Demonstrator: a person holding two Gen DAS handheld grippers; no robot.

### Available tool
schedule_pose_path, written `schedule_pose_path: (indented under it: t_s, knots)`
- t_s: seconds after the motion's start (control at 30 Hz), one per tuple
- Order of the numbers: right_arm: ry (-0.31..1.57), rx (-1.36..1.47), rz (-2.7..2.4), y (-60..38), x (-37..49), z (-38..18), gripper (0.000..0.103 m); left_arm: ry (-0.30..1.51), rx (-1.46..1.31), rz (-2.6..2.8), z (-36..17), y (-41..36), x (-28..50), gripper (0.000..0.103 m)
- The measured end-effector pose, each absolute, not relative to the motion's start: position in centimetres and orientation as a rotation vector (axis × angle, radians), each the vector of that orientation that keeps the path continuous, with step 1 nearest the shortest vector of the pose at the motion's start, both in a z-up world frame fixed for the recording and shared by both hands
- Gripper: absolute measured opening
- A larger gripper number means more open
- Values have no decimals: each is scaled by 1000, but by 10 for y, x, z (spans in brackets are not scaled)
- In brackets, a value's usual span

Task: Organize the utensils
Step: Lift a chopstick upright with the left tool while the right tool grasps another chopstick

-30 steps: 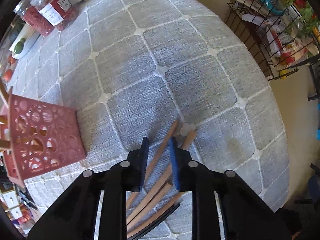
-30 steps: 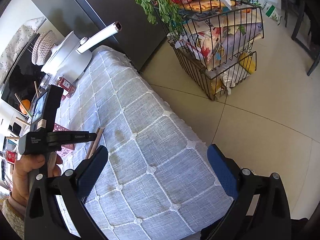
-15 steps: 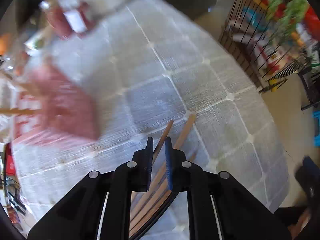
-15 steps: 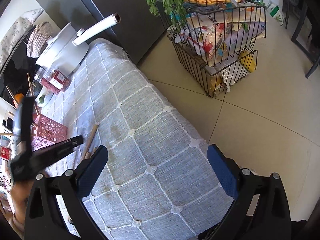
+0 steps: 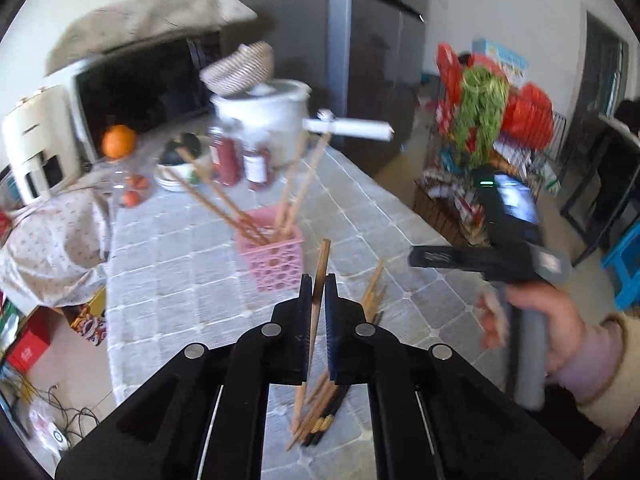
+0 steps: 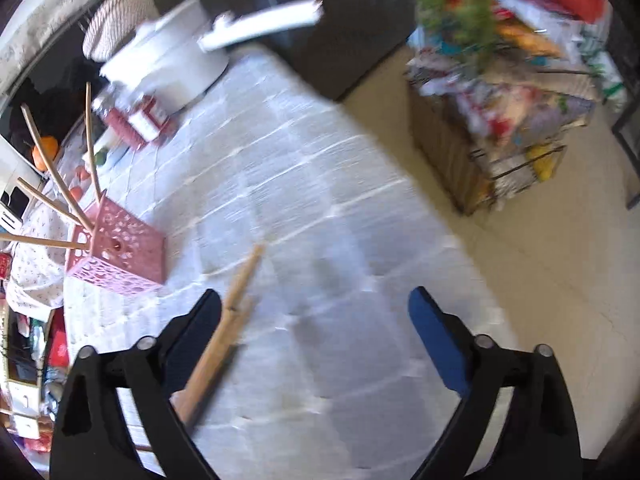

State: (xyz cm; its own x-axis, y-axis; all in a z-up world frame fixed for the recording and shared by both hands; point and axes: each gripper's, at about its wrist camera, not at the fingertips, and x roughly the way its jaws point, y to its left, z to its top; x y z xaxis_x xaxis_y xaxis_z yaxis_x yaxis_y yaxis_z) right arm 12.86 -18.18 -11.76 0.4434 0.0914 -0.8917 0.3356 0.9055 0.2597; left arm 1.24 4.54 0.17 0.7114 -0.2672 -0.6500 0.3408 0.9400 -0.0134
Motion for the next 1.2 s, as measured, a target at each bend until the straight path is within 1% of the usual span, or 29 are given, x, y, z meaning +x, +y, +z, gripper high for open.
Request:
schedule_pose_path:
  t_s: [0.03,0.1,0.17,0.4,0.47,0.53,0.57,0.6,0.63,0.67,0.73,0.8,0.87,1.0,1.2]
  knots:
    - [1144,438,-162,-174,140,-121,73,679,89,-327,5,56,6,5]
    - [1195,448,-178,-162,157,-129,67,636,48,-311,13,73,-1,5]
    - [1239,462,-207,-155,169,-137,57,605,11,-312,19,88,-6,5]
    - [1316,501,-257,-139,190,-156,44,553,-46,-317,28,116,-19,4]
    - [1342,520,-266,-135,194,-164,37,535,-58,-314,31,122,-22,4]
    - [1322,520,-277,-132,197,-164,35,531,-75,-313,31,128,-22,4]
    - [1315,519,-268,-129,199,-165,32,532,-85,-308,31,131,-21,4]
    - [1310,518,-268,-129,200,-165,32,536,-92,-303,30,133,-21,4]
    - [1303,521,-265,-129,199,-165,26,537,-97,-298,30,134,-21,4]
    - [1301,532,-251,-130,198,-166,14,537,-101,-295,29,136,-20,4]
    - [1280,562,-243,-134,194,-166,12,540,-109,-292,30,136,-20,4]
    - [1215,609,-224,-140,183,-159,11,536,-101,-278,30,135,-20,4]
    - [1156,596,-207,-138,172,-146,11,531,-99,-273,31,135,-21,4]
    - [1022,580,-111,-129,140,-106,11,519,-119,-275,34,134,-23,4]
    - [840,464,32,-110,88,-31,10,508,-167,-260,42,132,-21,4]
